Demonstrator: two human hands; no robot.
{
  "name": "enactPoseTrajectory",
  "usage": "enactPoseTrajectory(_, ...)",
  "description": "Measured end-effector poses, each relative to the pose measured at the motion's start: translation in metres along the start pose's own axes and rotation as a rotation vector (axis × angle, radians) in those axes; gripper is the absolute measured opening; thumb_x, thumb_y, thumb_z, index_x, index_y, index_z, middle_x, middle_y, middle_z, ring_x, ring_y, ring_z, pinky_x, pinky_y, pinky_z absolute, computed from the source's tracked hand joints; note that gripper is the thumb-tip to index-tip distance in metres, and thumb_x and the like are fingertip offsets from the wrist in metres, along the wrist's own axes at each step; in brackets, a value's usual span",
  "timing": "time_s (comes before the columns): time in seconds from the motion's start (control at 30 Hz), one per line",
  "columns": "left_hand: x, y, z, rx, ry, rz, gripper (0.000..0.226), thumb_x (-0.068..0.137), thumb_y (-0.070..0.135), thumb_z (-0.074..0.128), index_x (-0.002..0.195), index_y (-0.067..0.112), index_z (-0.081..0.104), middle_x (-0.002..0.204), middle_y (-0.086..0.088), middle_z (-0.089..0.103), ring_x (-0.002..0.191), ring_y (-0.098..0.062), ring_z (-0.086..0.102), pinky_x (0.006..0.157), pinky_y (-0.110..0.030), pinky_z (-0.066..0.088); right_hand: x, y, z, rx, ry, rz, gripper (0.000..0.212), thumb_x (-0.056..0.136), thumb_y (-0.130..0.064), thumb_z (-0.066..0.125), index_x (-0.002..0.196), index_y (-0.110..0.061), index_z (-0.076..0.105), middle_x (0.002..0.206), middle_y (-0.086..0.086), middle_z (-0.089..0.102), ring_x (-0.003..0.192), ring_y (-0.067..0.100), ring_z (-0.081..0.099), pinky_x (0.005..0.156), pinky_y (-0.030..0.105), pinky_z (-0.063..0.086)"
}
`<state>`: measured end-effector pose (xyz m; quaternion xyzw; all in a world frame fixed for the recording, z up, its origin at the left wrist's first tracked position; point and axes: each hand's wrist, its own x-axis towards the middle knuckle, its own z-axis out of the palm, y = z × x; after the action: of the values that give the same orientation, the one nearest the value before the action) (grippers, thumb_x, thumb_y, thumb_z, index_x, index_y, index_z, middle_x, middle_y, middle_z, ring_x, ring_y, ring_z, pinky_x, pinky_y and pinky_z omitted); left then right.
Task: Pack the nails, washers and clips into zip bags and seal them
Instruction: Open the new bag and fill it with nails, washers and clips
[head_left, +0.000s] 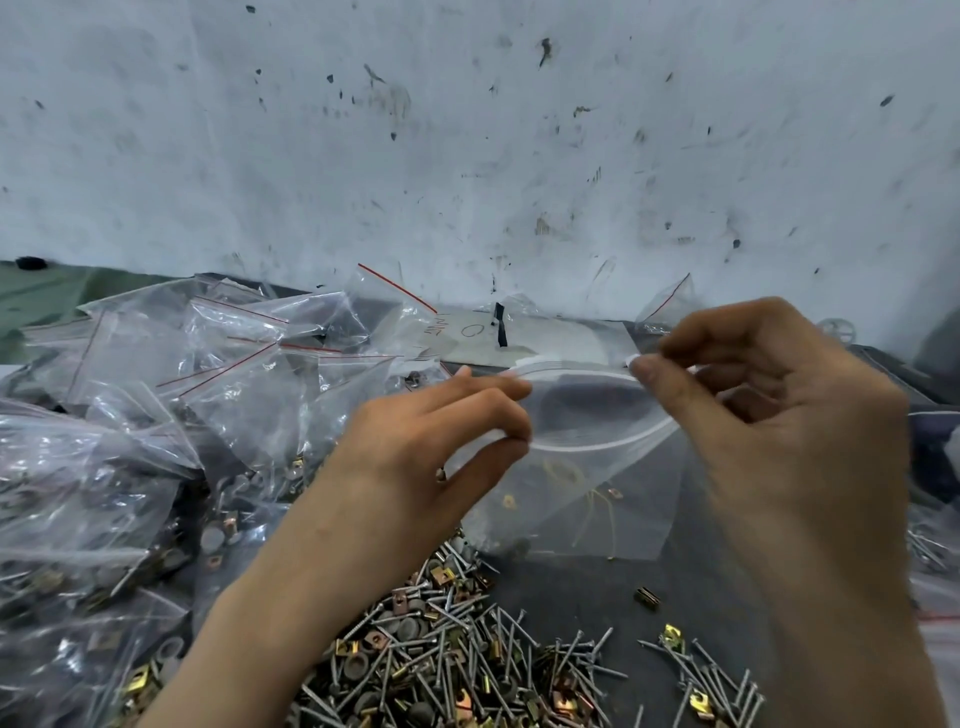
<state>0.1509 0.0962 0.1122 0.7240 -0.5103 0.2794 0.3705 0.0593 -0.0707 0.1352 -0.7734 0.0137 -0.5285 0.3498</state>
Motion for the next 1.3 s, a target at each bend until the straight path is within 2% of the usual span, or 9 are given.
enactPoseTrajectory(0.27,-0.002,-0.003,0.000,-0.038,0.023,-0.050,0.010,0.085,0.018,0.066,0.083,0.009,0.068,0.107,0.002,0.071,0.107,0.002,0.060,0.092,-0.014,0.046,0.005,0.006,-0.003,-0.047,-0.009,-0.079,0.009,0.080,-0.029,0.071,0.085,-0.035,0.066,0.092,-0.016,0.066,0.071,0.008,0.059,0.056,0.013,0.043)
enactPoseTrajectory(0.43,-0.001,-0.011,-0.006,0.024,0.070,-0.139,0.008,0.084,0.020,0.062,0.084,0.013,0.066,0.102,0.010,0.068,0.103,0.012,0.053,0.083,0.005,0.034,0.011,0.041,-0.019,-0.037,0.103,0.127,0.009,0.083,-0.038,0.066,0.075,-0.033,0.067,0.065,-0.018,0.065,0.058,0.000,0.058,0.054,0.010,0.041)
enactPoseTrajectory(0.63,-0.003,-0.023,-0.011,0.065,0.112,-0.266,0.011,0.087,0.030,0.066,0.084,0.019,0.066,0.085,0.024,0.065,0.084,0.015,0.057,0.072,0.001,0.037,-0.002,0.105,0.000,-0.374,-0.681,0.694,0.019,0.087,-0.025,0.065,0.069,-0.022,0.062,0.074,0.001,0.067,0.067,0.018,0.060,0.058,0.023,0.041)
enactPoseTrajectory(0.77,-0.005,-0.032,-0.012,0.054,0.132,-0.330,0.008,0.086,0.021,0.069,0.082,0.025,0.064,0.077,0.023,0.066,0.080,0.014,0.060,0.069,0.002,0.038,-0.014,0.114,0.017,-0.458,-1.012,0.798,0.019,0.090,-0.016,0.054,0.076,-0.010,0.067,0.076,0.009,0.067,0.064,0.019,0.059,0.056,0.027,0.045)
enactPoseTrajectory(0.9,-0.007,-0.038,-0.012,0.023,0.192,-0.400,0.013,0.086,0.022,0.066,0.084,0.033,0.061,0.075,0.019,0.069,0.072,0.003,0.065,0.068,-0.019,0.054,-0.014,0.108,0.024,-0.455,-0.993,0.764,0.022,0.089,-0.016,0.055,0.069,-0.011,0.064,0.066,0.003,0.064,0.060,0.016,0.058,0.059,0.028,0.047)
enactPoseTrajectory(1.0,-0.009,-0.041,-0.013,-0.029,0.242,-0.446,0.006,0.086,0.028,0.061,0.083,0.033,0.062,0.076,0.016,0.070,0.071,0.001,0.066,0.067,-0.035,0.058,-0.009,0.100,0.025,-0.560,-0.747,0.674,0.020,0.089,-0.025,0.060,0.070,-0.018,0.059,0.073,0.005,0.061,0.074,0.021,0.056,0.062,0.026,0.039)
enactPoseTrajectory(1.13,-0.008,-0.043,-0.013,-0.055,0.274,-0.472,0.010,0.088,0.023,0.061,0.080,0.030,0.061,0.075,0.014,0.070,0.067,-0.001,0.067,0.060,-0.029,0.057,-0.001,0.085,0.020,-0.513,-0.451,0.585,0.026,0.087,-0.026,0.062,0.065,-0.014,0.057,0.066,0.003,0.058,0.075,0.022,0.054,0.062,0.026,0.033)
enactPoseTrajectory(1.2,-0.008,-0.043,-0.013,-0.065,0.285,-0.477,0.013,0.089,0.019,0.062,0.080,0.029,0.061,0.075,0.013,0.070,0.066,-0.001,0.066,0.054,-0.019,0.055,0.000,0.073,0.016,-0.387,-0.546,0.559,0.037,0.088,-0.025,0.061,0.054,-0.014,0.053,0.048,-0.001,0.053,0.054,0.016,0.055,0.051,0.025,0.034)
enactPoseTrajectory(1.3,-0.007,-0.042,-0.012,-0.084,0.301,-0.495,0.014,0.090,0.017,0.063,0.080,0.027,0.062,0.075,0.013,0.070,0.065,-0.001,0.066,0.050,-0.012,0.051,-0.007,0.056,0.025,-0.122,-0.956,0.623,0.038,0.094,-0.024,0.054,0.059,-0.012,0.060,0.043,0.002,0.058,0.038,0.011,0.052,0.041,0.018,0.039)
